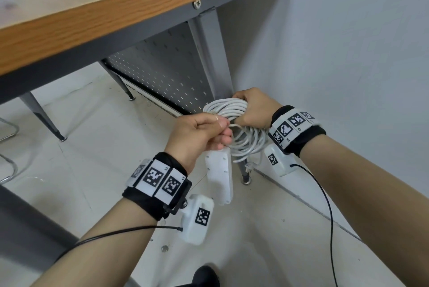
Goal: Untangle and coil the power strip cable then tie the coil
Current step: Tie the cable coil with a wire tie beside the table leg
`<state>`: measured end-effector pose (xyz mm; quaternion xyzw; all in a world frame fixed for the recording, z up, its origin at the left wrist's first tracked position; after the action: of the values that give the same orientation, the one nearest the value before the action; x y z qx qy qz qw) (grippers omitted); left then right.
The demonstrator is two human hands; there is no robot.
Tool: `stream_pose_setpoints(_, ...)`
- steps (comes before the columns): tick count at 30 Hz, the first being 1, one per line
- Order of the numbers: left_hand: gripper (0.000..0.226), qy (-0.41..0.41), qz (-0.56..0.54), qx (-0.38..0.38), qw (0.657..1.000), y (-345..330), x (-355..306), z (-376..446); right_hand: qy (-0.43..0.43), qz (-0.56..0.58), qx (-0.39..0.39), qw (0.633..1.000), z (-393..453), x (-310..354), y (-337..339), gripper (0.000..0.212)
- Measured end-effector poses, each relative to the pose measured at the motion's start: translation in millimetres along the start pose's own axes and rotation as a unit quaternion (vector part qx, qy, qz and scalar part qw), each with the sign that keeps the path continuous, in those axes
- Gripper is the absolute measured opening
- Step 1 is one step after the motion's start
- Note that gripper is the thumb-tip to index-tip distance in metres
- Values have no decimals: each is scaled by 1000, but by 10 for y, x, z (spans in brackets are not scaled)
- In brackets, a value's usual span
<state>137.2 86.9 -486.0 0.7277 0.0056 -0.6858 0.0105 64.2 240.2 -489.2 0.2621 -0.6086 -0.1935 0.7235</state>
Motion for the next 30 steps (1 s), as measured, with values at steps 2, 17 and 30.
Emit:
stream_pose_setpoints(2, 10, -1, 1, -26, 1000, -9, 20, -5, -4, -2, -2, 1000, 3, -7, 0, 27)
stream_pose_setpoints(17, 4, -322, 294, -158, 886, -52, -194, -77, -17, 4, -8, 1000, -15, 7, -16, 26)
stream_pose_setpoints(30, 14, -197, 259, -112, 939, 18, -128, -47, -30, -25, 6, 999, -58, -9, -21, 24)
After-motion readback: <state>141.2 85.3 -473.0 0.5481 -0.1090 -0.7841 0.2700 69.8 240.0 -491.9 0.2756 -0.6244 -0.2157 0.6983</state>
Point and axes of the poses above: each hand's wrist, its own z-axis towards the middle knuckle, its own y-axis out of the back of the hand, x = y × z, the point moved 6 cm from there along z, towards the middle knuckle, and after that the axes turned 10 degrees about -x, right-handed, at the moved point
